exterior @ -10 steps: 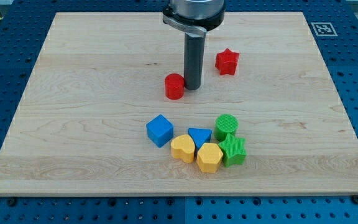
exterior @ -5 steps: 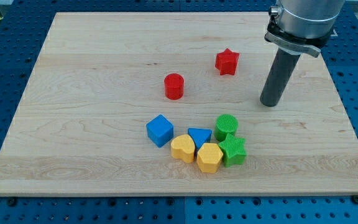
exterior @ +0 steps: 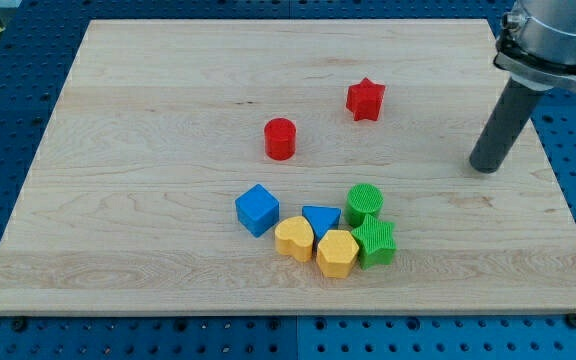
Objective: Slightly push the red star downwards
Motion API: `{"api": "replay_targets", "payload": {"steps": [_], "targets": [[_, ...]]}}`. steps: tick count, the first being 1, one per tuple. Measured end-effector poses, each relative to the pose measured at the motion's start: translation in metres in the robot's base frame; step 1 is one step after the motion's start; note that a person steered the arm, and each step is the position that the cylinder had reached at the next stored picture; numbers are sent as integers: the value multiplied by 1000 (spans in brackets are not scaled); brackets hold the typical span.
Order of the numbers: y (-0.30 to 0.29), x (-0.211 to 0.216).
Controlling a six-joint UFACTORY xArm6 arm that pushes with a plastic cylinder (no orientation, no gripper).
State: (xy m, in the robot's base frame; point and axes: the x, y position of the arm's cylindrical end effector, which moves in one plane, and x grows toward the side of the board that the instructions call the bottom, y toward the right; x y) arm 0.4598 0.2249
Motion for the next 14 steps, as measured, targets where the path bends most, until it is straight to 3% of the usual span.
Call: {"api": "replay_targets", "payload": {"steps": [1, 2, 3, 10, 12, 14], "targets": [[2, -30], [-12, -92], [-55, -141], [-99, -142], [-142, -145], [-144, -112]]}}
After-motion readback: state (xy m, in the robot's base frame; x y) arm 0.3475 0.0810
